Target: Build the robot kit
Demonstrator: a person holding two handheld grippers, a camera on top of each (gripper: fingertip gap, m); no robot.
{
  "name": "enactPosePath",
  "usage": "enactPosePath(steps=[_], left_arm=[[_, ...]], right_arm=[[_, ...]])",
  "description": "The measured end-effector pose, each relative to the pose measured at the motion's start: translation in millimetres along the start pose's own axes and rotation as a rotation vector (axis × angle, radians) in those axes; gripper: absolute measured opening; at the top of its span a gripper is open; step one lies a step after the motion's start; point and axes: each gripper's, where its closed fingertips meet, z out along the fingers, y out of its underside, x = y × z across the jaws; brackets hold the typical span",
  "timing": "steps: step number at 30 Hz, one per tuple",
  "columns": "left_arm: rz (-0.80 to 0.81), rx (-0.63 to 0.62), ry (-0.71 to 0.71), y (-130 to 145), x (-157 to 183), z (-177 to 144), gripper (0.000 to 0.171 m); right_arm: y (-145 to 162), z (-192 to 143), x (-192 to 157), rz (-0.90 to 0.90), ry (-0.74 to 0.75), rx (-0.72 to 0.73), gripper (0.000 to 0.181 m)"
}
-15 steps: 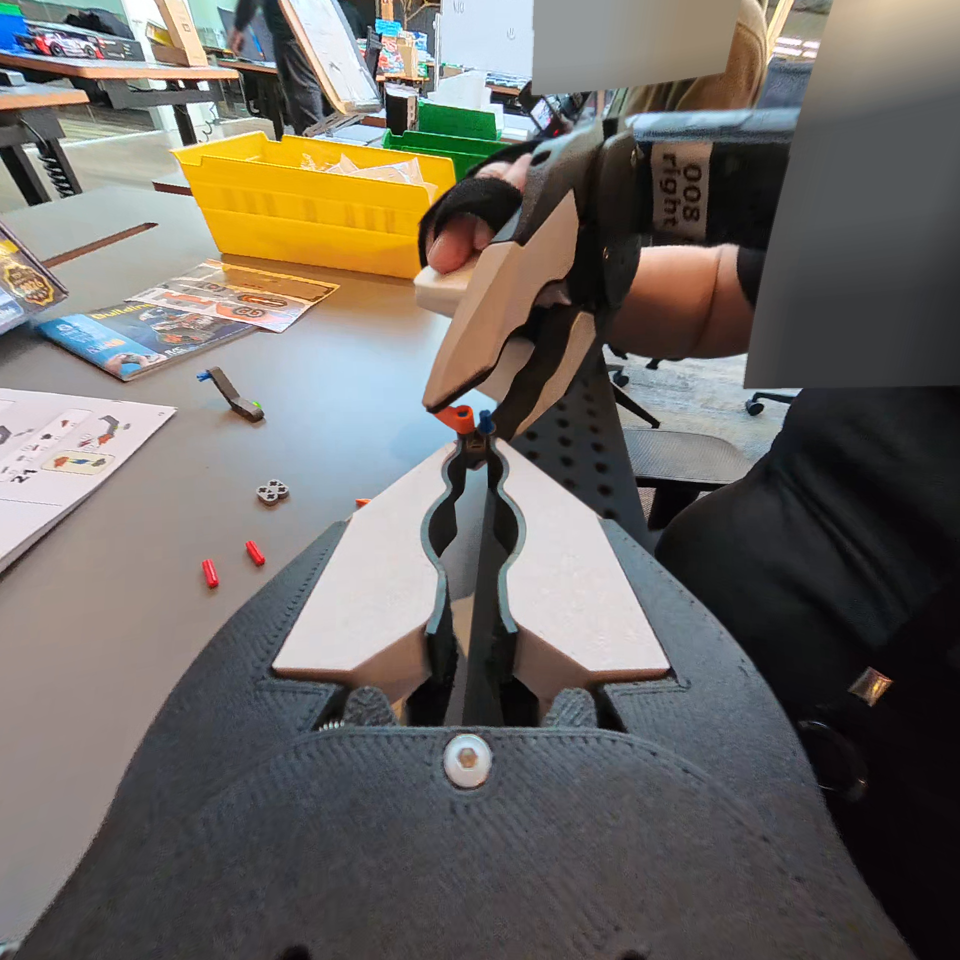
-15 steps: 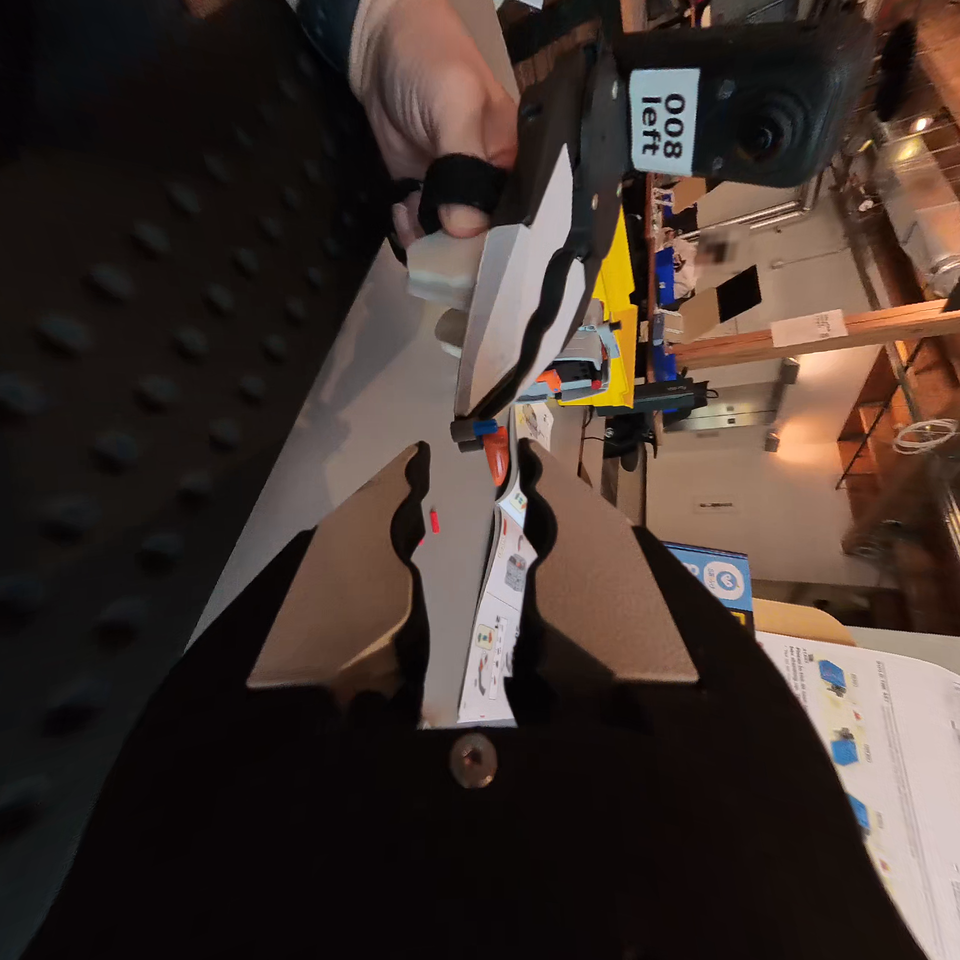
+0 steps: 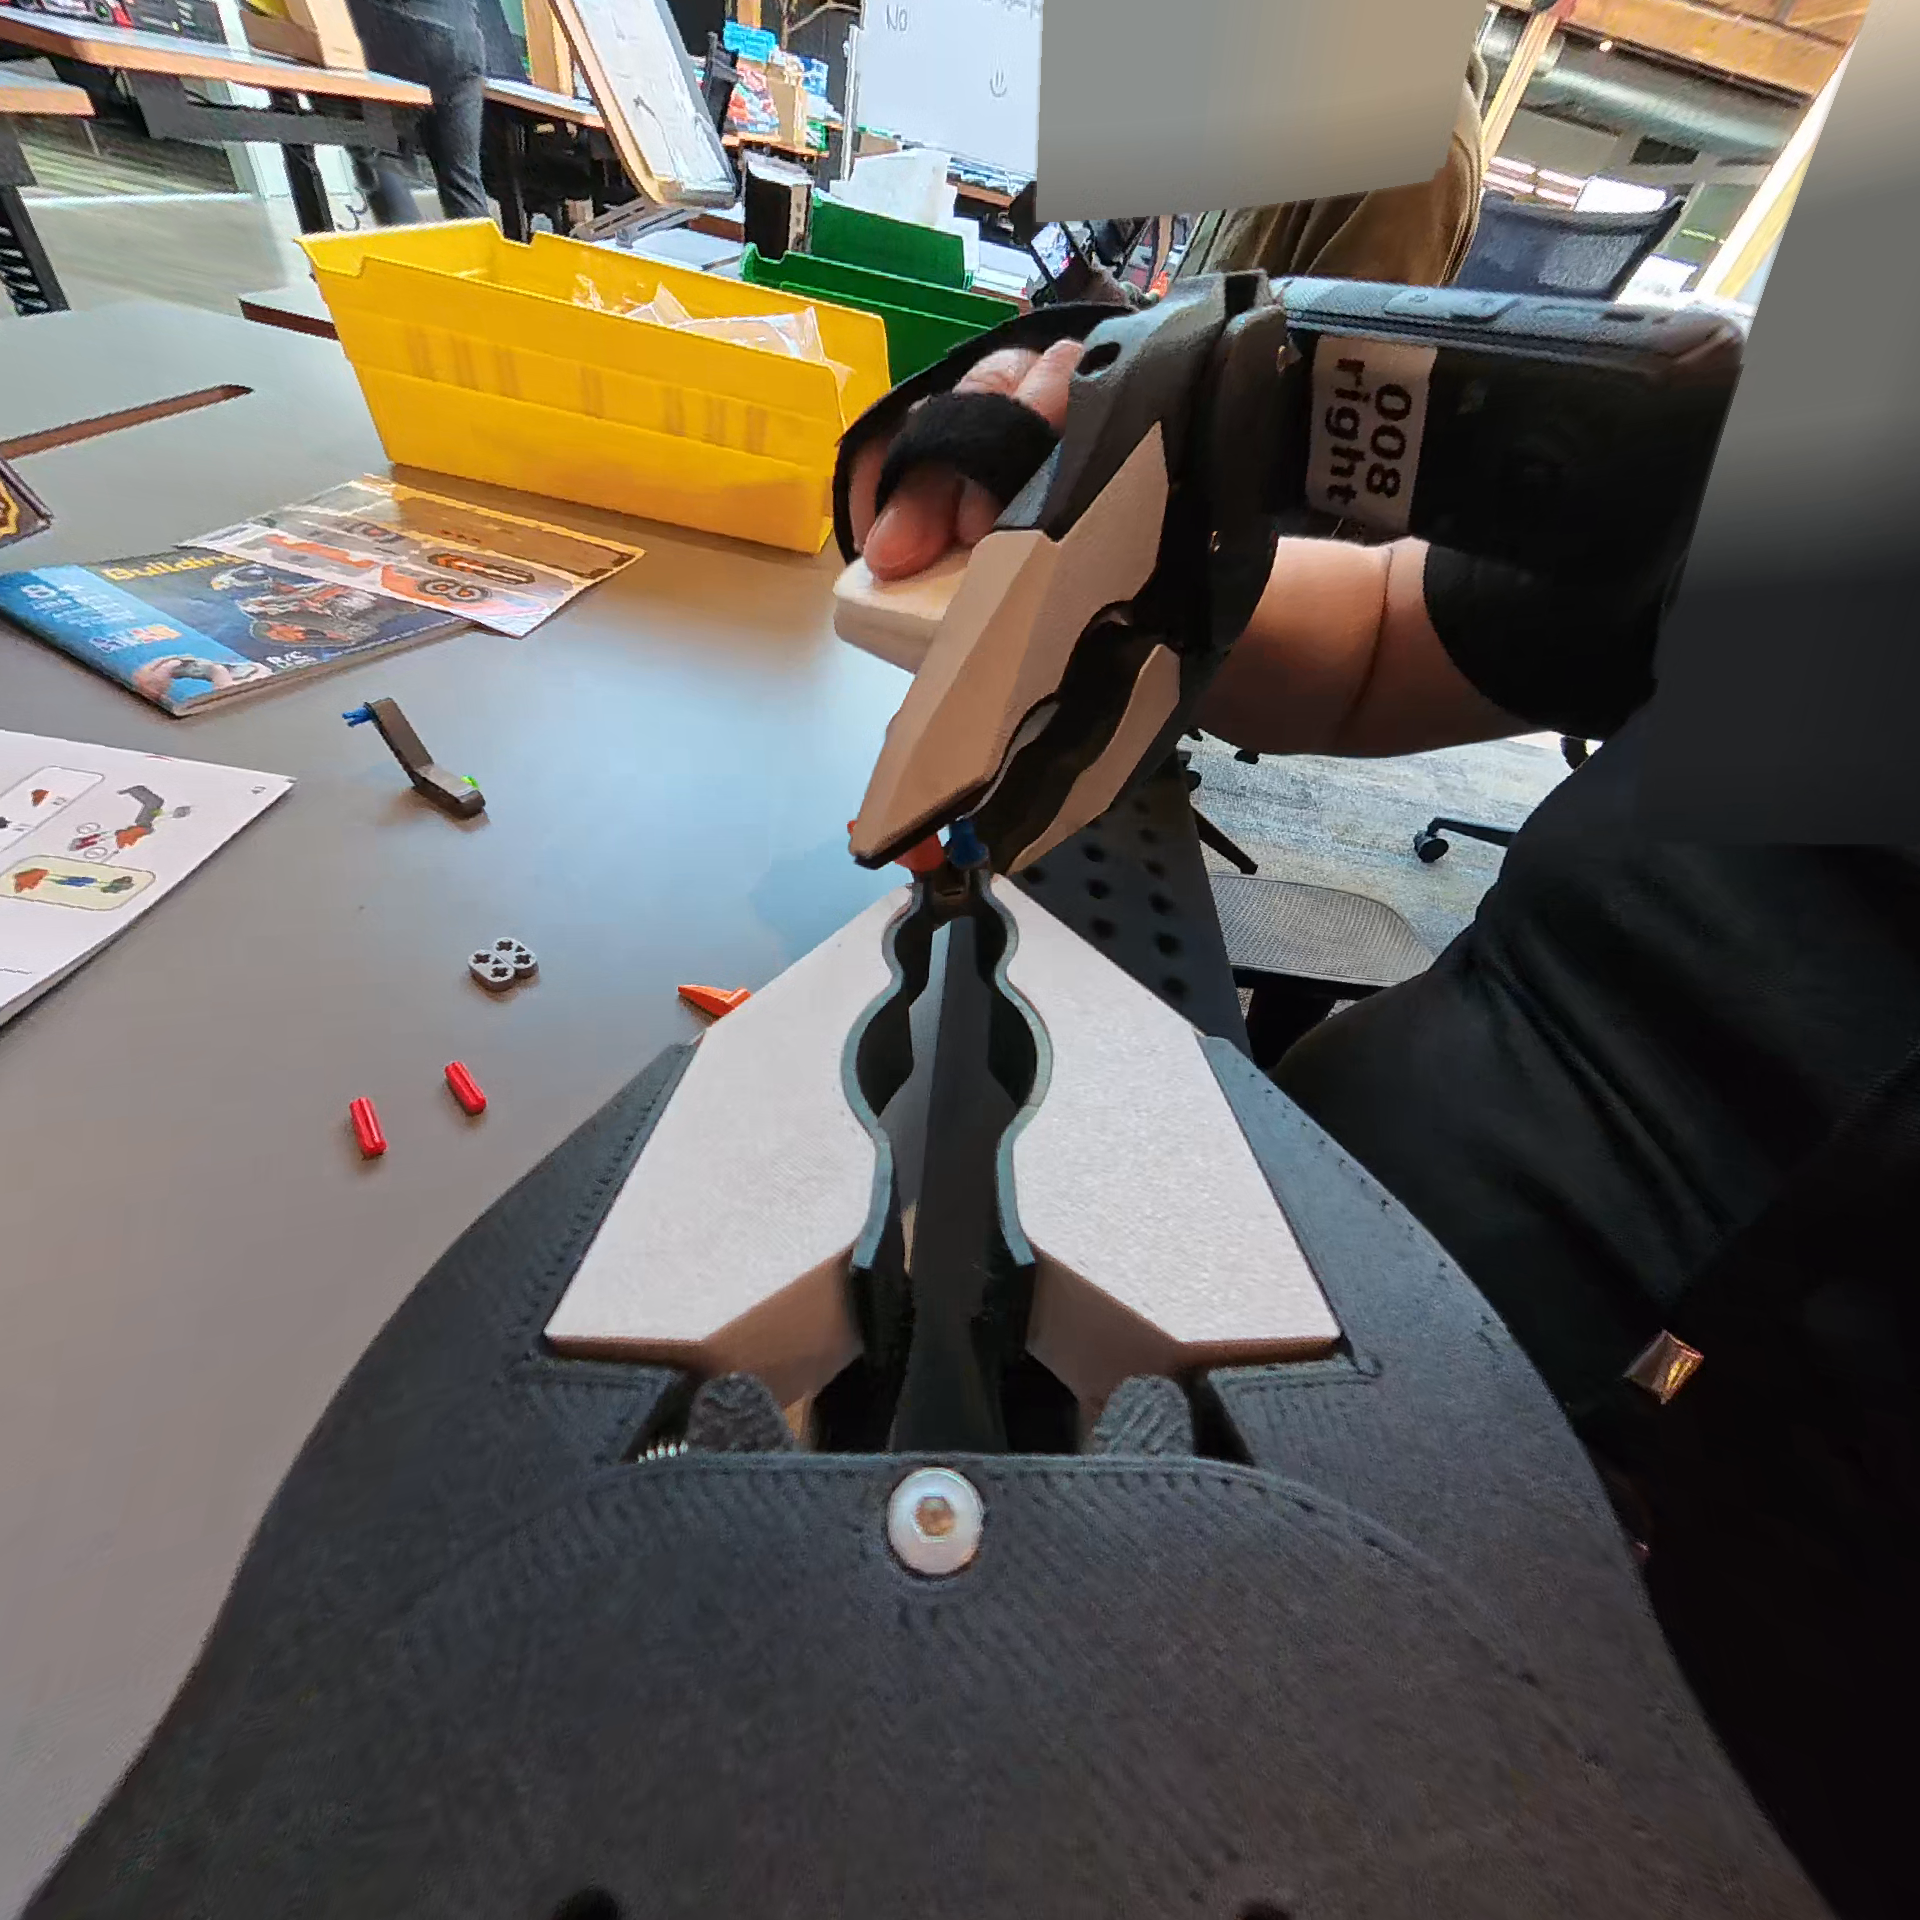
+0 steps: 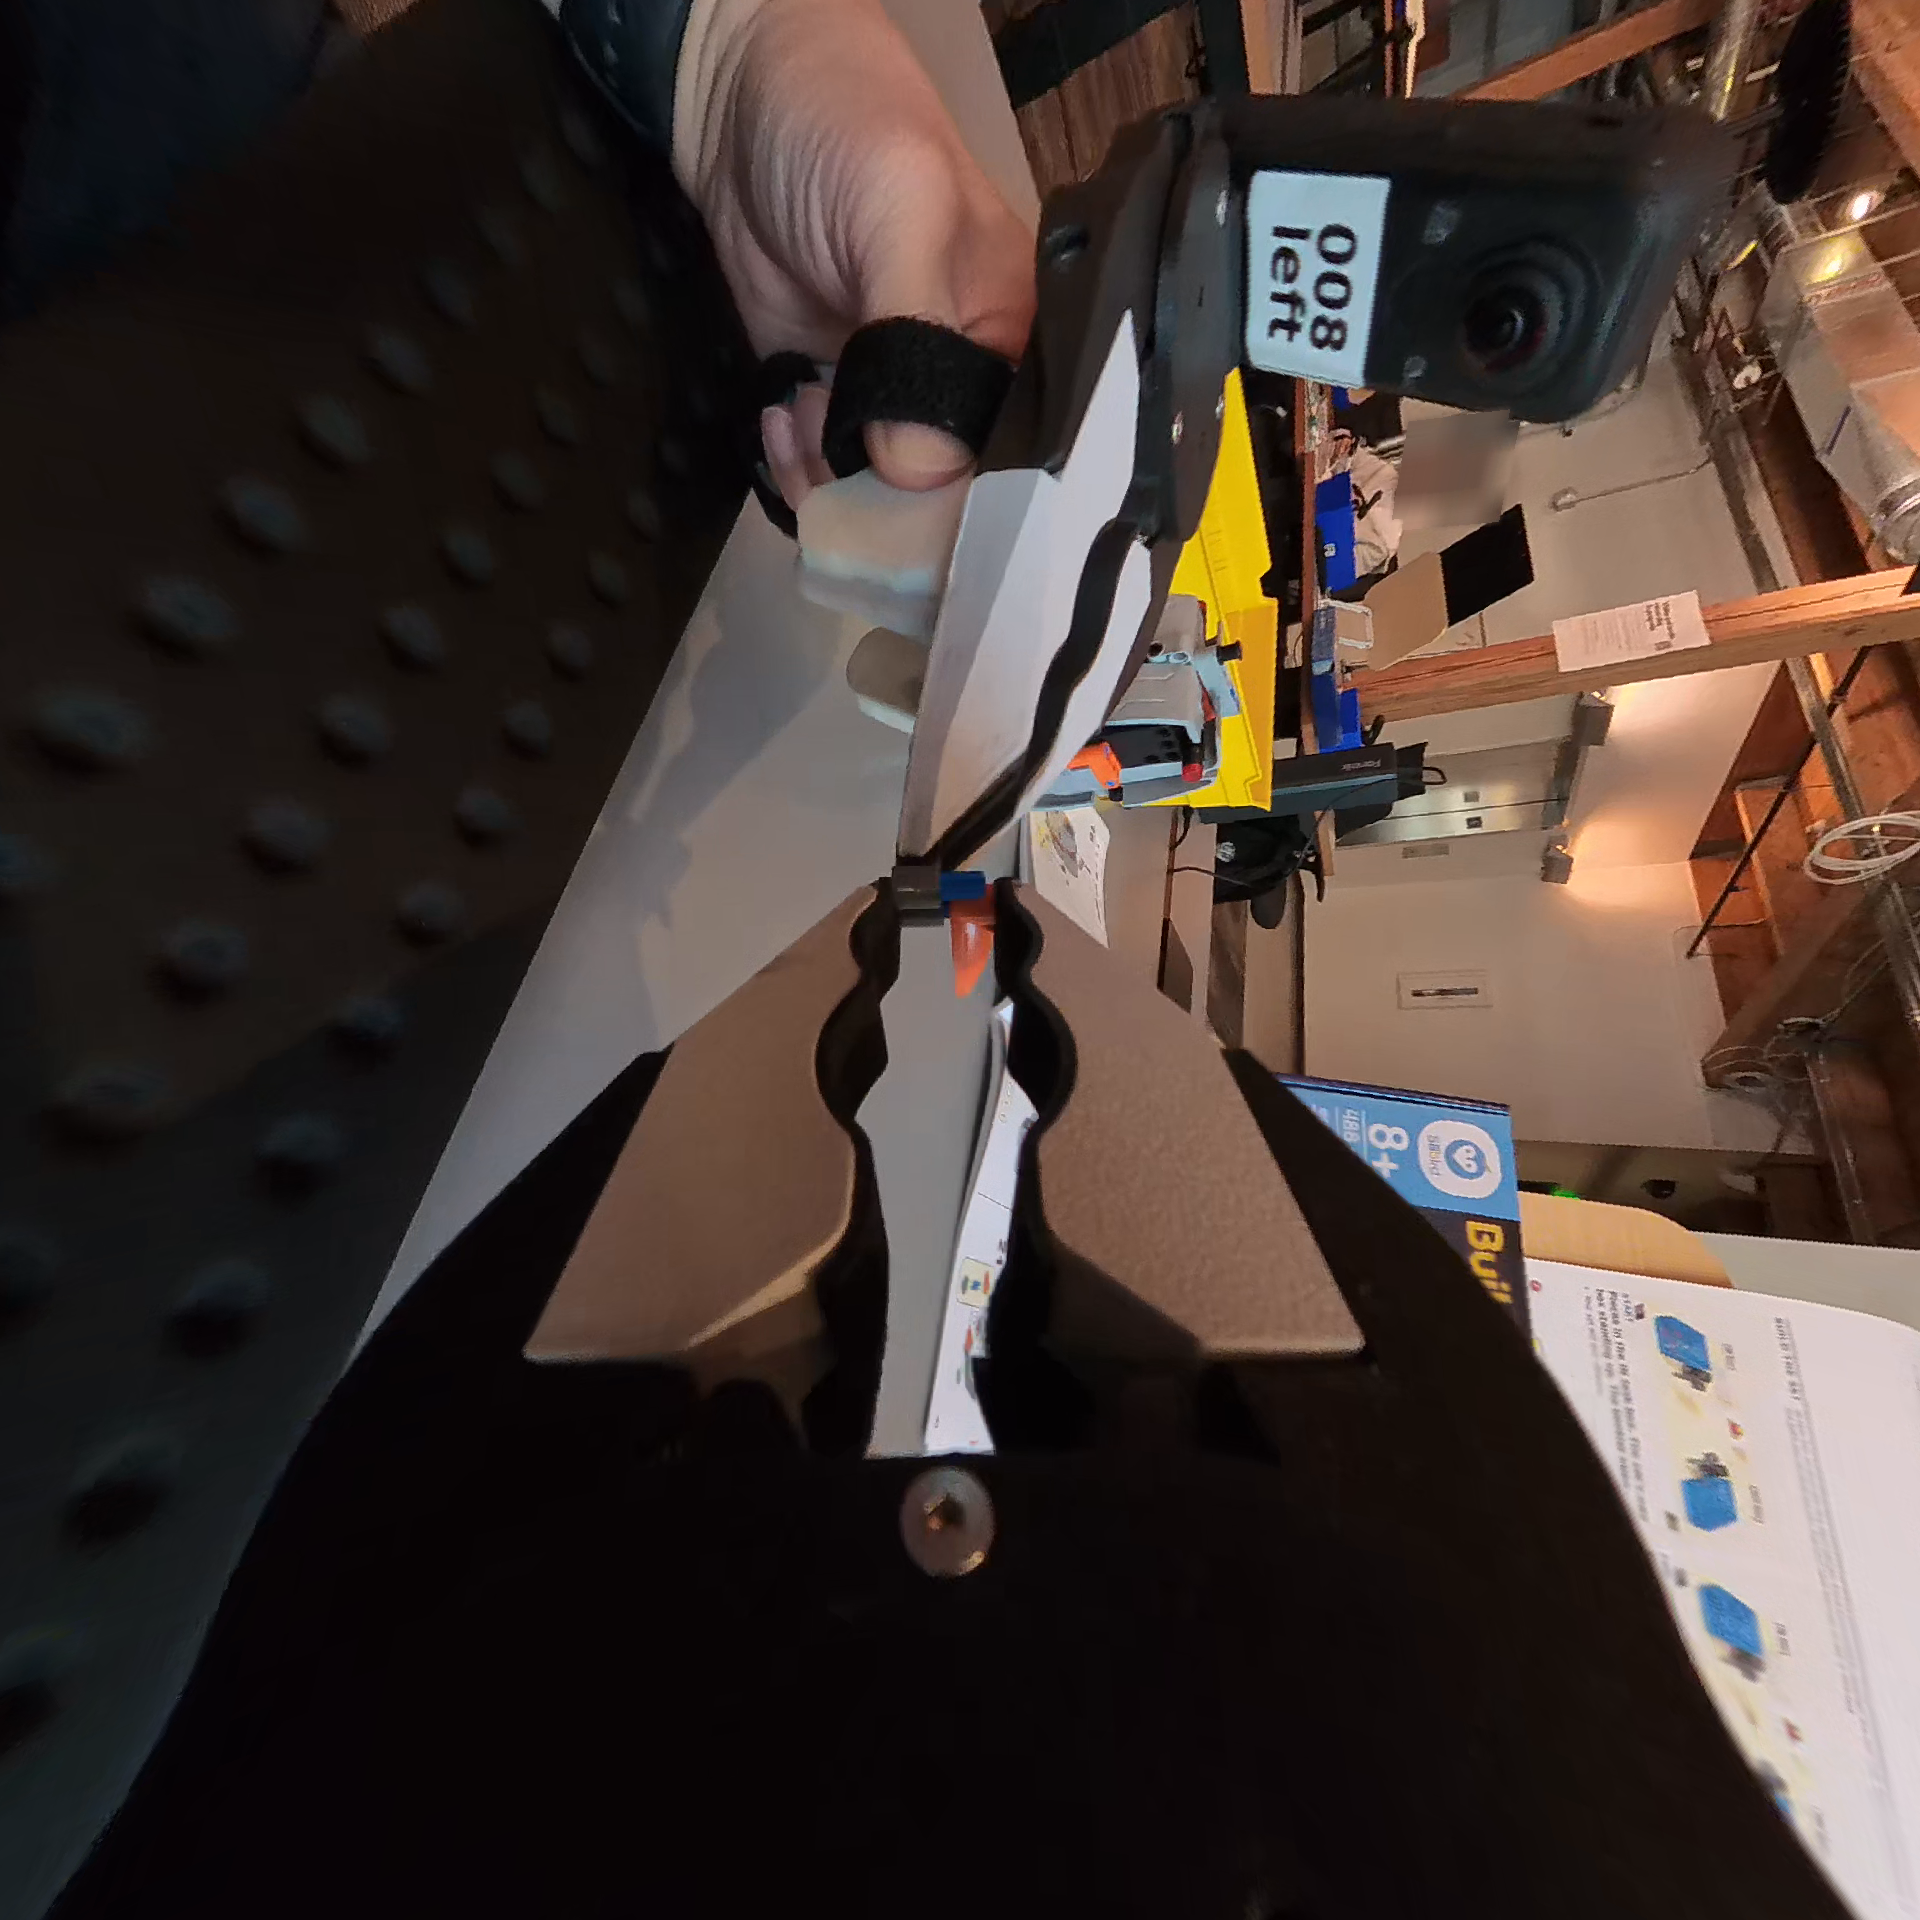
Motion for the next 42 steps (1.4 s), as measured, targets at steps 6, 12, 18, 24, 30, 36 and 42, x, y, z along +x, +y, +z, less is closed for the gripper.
enactPosePath(steps=[6,12,18,24,30,36,42], left_arm=[[-0.016,-0.024,0.014,4,1,1,0.006],[-0.006,-0.056,-0.007,9,-2,3,0.006],[0.254,-0.101,-0.17,12,-10,5,0.006],[0.293,-0.157,-0.187,20,-11,11,0.006],[0.317,-0.185,-0.186,25,-10,14,0.006],[0.343,-0.199,-0.166,28,-6,16,0.006],[0.35,-0.199,-0.14,28,-1,18,0.006]], right_arm=[[1,1,-6,-0.033,-0.024,-0.024,0.016],[4,3,-8,0.047,-0.035,-0.008,0.016],[6,-11,-4,0.79,-0.267,0.237,0.073],[7,-14,-16,0.959,-0.369,0.338,0.04],[13,-13,-19,0.878,-0.309,0.289,0.024],[15,-13,-20,0.802,-0.278,0.288,0.026],[17,-16,-23,0.833,-0.32,0.288,0.011]])
